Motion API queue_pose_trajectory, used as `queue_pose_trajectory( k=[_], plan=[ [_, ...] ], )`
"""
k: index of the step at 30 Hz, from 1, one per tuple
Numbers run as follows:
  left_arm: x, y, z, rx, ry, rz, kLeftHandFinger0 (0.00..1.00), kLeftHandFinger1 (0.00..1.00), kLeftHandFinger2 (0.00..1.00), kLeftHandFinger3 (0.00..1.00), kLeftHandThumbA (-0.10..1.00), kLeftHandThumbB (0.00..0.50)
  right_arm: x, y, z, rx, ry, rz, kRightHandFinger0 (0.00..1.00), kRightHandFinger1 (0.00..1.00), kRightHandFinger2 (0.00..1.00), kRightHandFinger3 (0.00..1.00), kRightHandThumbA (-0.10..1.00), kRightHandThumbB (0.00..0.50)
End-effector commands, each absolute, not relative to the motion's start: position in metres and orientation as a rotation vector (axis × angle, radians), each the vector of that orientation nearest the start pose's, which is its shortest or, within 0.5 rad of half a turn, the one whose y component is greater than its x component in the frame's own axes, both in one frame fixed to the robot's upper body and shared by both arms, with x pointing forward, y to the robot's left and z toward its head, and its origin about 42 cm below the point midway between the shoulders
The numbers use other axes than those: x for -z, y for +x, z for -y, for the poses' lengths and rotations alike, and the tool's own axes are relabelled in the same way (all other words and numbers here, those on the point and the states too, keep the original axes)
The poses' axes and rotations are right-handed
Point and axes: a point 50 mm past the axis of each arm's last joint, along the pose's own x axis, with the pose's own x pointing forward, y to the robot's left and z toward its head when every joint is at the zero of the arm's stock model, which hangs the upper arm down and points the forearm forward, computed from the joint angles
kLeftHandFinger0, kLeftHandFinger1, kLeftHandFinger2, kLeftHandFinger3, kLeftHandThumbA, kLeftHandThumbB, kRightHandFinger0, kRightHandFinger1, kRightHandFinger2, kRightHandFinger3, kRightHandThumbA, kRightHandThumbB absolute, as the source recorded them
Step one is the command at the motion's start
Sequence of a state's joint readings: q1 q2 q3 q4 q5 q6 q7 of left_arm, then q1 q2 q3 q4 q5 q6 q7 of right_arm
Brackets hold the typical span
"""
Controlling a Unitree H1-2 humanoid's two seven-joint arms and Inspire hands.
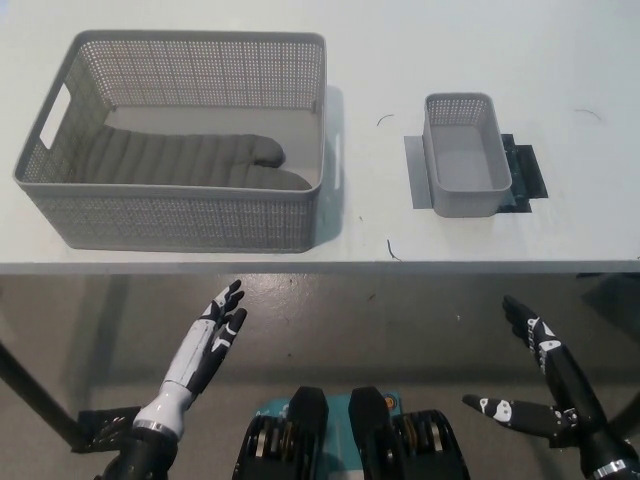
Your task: Usethe right hand to pick up a oven gloves on top of a leveled container and place it into another larger container on the left side
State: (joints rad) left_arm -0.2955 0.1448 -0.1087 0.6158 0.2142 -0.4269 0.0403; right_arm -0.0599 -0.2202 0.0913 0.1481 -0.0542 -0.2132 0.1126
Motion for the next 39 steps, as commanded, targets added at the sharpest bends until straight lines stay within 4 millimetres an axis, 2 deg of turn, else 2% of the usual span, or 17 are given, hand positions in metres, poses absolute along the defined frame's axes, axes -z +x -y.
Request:
queue_pose_trajectory(
  k=[1, 22, 27, 39],
  plan=[
    [-0.0615, 0.3674, -0.2274, 0.188, 0.389, 0.166, 1.0, 1.0, 1.0, 1.0, 1.0, 0.447, -0.0986, 0.3074, 0.2515, -0.238, -0.279, 0.156, 1.0, 1.0, 1.0, 1.0, 1.0, 0.102],
    [-0.0581, 0.3627, -0.2302, 0.201, 0.412, 0.144, 1.0, 1.0, 1.0, 1.0, 1.0, 0.43, -0.0968, 0.3078, 0.2484, -0.263, -0.308, 0.158, 1.0, 1.0, 1.0, 1.0, 1.0, 0.093],
    [-0.0592, 0.3623, -0.2298, 0.213, 0.414, 0.138, 1.0, 1.0, 1.0, 1.0, 1.0, 0.41, -0.0967, 0.307, 0.2485, -0.268, -0.306, 0.151, 1.0, 1.0, 1.0, 1.0, 1.0, 0.111],
    [-0.0594, 0.3615, -0.2301, 0.227, 0.425, 0.126, 1.0, 1.0, 1.0, 1.0, 1.0, 0.424, -0.0972, 0.306, 0.2473, -0.301, -0.333, 0.152, 1.0, 1.0, 1.0, 1.0, 1.0, 0.129]
  ],
)
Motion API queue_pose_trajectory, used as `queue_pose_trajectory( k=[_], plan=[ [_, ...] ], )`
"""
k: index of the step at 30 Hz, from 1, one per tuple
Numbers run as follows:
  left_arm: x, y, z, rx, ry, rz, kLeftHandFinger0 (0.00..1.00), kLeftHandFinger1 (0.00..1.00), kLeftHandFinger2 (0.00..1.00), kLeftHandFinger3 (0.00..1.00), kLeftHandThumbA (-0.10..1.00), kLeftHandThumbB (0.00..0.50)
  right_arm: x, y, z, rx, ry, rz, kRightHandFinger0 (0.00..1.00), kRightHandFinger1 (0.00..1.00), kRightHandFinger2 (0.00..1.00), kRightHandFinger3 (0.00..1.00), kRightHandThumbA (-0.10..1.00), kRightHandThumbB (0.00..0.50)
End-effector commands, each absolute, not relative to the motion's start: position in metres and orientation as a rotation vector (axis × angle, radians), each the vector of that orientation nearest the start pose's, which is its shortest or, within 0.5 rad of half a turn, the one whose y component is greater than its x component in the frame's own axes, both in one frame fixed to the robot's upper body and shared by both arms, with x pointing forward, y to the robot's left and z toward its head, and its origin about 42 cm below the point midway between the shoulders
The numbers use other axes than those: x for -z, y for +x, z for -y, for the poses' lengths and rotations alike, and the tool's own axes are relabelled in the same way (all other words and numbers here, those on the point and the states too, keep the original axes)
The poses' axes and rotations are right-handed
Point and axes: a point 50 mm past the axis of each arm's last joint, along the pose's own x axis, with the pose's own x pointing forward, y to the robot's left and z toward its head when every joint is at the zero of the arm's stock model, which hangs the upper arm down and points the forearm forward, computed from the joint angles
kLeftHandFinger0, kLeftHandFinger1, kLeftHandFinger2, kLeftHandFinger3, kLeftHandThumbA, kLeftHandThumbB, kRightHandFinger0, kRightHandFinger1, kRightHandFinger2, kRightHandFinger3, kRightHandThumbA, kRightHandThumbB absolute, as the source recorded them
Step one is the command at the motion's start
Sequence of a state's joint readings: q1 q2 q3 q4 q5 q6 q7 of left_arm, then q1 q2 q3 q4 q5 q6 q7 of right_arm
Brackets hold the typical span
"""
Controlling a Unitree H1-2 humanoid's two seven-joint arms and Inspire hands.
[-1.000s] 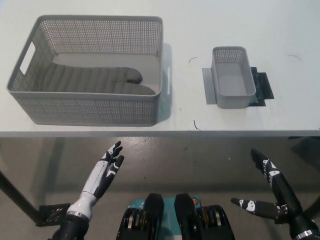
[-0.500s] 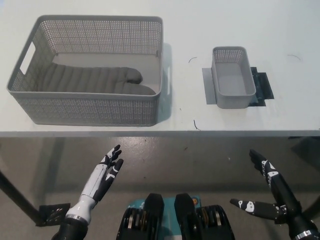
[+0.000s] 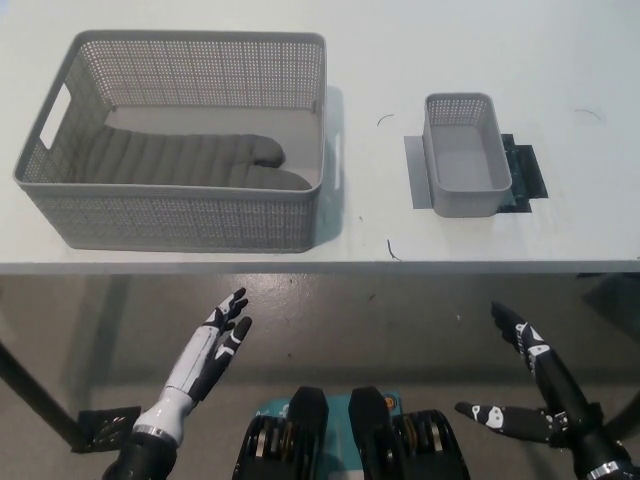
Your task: Usethe right hand to pick up a oven gloves on top of a leveled container and place it into another larger container on the left side
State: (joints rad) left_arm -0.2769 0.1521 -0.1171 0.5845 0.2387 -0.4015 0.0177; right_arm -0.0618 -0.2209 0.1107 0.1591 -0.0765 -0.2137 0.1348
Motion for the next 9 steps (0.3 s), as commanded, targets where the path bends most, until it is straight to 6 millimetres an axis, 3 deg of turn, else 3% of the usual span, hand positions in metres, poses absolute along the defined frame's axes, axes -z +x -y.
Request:
queue_pose_trajectory(
  k=[1, 9],
  plan=[
    [-0.0593, 0.3611, -0.2298, 0.227, 0.426, 0.127, 1.0, 1.0, 1.0, 1.0, 1.0, 0.424, -0.0969, 0.3055, 0.2474, -0.303, -0.339, 0.149, 1.0, 1.0, 1.0, 1.0, 1.0, 0.141],
    [-0.06, 0.3611, -0.2296, 0.226, 0.428, 0.129, 1.0, 1.0, 1.0, 1.0, 1.0, 0.429, -0.0972, 0.3056, 0.2475, -0.308, -0.344, 0.146, 1.0, 1.0, 1.0, 1.0, 1.0, 0.137]
  ],
)
